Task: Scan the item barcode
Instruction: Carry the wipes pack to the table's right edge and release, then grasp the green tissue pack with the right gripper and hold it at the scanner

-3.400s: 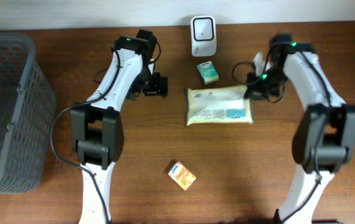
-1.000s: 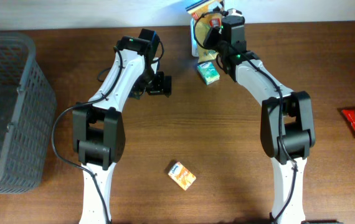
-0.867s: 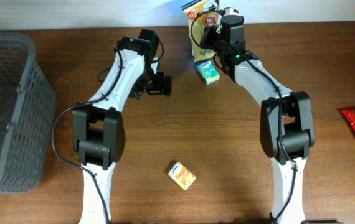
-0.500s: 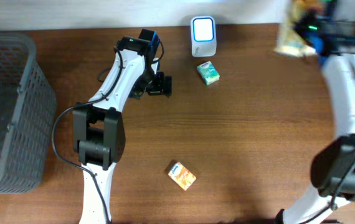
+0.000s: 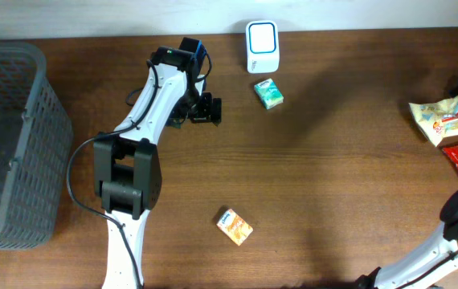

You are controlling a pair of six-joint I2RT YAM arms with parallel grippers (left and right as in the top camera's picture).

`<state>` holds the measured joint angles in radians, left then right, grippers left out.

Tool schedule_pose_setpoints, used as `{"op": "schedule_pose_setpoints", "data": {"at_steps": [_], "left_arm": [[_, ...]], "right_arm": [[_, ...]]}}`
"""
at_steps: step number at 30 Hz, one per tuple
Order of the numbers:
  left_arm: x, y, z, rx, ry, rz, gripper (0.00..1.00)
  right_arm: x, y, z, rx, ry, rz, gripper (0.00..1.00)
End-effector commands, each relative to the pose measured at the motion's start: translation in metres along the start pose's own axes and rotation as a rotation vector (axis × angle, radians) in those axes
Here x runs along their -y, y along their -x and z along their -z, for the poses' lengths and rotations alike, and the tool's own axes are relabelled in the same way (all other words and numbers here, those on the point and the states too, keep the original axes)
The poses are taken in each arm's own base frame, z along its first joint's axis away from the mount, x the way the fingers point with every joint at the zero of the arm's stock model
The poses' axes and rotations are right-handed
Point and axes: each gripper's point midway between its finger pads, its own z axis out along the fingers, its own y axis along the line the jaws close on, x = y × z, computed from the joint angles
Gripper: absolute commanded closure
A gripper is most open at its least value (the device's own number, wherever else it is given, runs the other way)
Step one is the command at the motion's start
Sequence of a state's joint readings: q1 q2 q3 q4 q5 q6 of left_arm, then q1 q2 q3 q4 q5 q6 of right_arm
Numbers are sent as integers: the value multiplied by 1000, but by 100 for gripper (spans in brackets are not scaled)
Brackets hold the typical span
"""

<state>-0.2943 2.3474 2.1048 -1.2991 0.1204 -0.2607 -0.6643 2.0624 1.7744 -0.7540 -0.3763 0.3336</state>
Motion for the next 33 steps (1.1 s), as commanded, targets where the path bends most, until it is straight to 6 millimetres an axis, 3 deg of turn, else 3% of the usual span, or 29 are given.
{"op": "schedule_pose_setpoints", "data": {"at_steps": [1,3,5,8,10,15,21,24,25,27,29,31,33], "left_arm": [[2,1,4,7,-10,-17,1],[2,1,4,8,-10,-17,1],[2,0,4,3,-9,-17,1],[1,-4,4,-11,-5,-15,1],[0,-6,4,-21,-2,-14,1],[1,-4,4,-14,-4,-15,1],[1,-4,4,-13,-4,-15,1],[1,-4,4,-10,-5,-15,1],[1,-3,4,-9,-5,-15,1],[1,-3,4,-9,-5,-15,1],[1,-4,4,-10,-5,-15,1],[1,-4,4,-10,-5,-15,1],[1,-4,4,-11,-5,-15,1]], "right_arm": [[-124,-47,31,-128,447,219,8],[-172,-103,18,-220,489,451,9],[-204,-154,-15,-253,341,616,10],[-234,-212,-49,-266,219,787,10],[-259,-265,-82,-292,228,891,32],[-283,-304,-124,-281,321,954,33],[-258,-311,-164,-295,246,951,58],[-255,-313,-162,-324,257,932,81],[-252,-319,-160,-356,265,926,96],[-258,-332,-143,-442,325,859,96],[-286,-345,-100,-555,520,811,96],[-316,-347,-44,-692,823,713,96],[-317,-323,-17,-799,960,520,96]]}}
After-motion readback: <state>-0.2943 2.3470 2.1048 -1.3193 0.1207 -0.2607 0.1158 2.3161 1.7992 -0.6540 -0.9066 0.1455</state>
